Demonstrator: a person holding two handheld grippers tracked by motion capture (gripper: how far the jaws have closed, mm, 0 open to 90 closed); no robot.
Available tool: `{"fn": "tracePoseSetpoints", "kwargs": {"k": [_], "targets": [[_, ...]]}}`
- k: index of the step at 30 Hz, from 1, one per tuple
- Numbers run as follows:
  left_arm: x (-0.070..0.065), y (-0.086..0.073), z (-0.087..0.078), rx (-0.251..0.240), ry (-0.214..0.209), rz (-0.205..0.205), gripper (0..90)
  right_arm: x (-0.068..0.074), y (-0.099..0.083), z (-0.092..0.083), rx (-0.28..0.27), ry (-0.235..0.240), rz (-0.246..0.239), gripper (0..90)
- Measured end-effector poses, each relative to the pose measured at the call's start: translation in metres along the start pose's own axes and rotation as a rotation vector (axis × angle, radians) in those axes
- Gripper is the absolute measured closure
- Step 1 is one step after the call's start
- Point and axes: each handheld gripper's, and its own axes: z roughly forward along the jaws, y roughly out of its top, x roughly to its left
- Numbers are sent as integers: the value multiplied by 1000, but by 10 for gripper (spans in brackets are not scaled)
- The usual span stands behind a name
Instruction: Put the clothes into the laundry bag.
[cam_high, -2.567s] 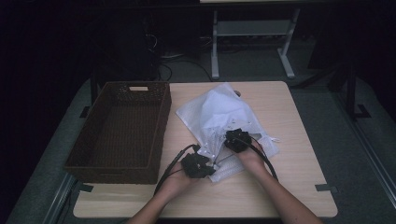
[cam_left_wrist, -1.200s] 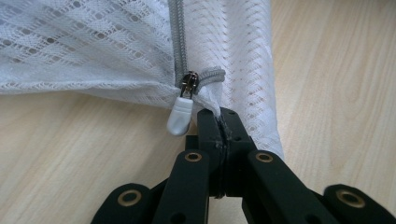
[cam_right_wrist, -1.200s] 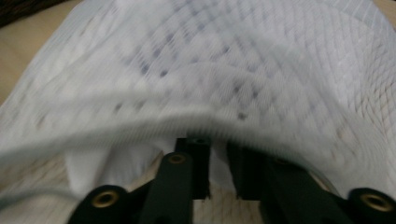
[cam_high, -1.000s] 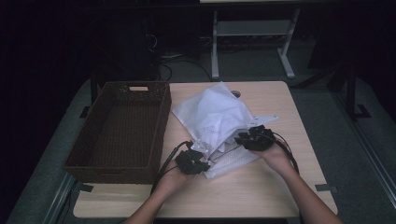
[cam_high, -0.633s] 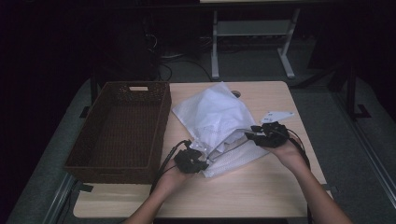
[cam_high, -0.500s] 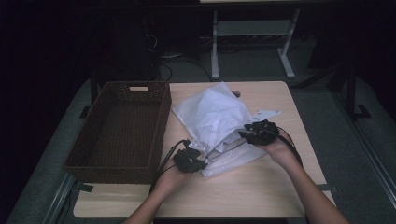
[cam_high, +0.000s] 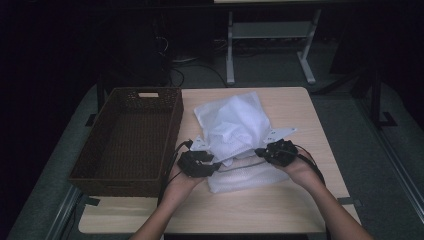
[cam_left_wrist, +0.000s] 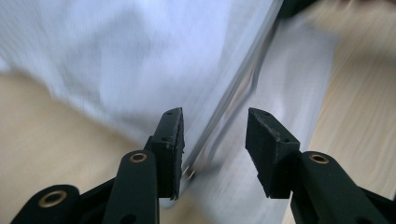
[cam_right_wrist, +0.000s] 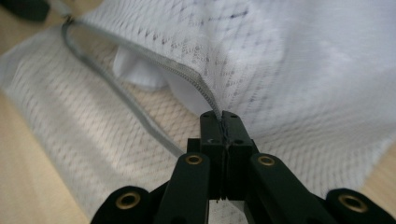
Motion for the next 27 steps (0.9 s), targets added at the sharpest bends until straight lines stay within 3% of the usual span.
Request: {"fn": "tracePoseSetpoints", "kwargs": {"k": [3,5,7,10,12,15,18,21,23,27], "targets": [[-7,8,9,-9,-22,56,568,9,1,10,45,40,-29,888],[-9,10,22,14,-33,74,594,14,0,17,79,61,-40,887],[-6,10,34,28,-48,55,672,16,-2,23,102,83,-44,888],[-1,7,48,85,-63,47,836,17,-6,29,124,108,-37,888],[1,4,55,125,-68,43,897,18,-8,32,139,120,-35,890],[5,-1,64,183,-41,58,899,18,-10,33,151,133,-34,890],[12,-7,73,226,-35,43,900,15,-13,33,165,131,-36,892],[16,-8,75,225,-30,36,900,13,-15,33,172,112,-44,892],[19,-7,76,218,-16,46,900,10,-16,34,192,65,-72,892],[26,-5,79,206,-2,42,899,3,-18,36,159,67,-49,890]]}}
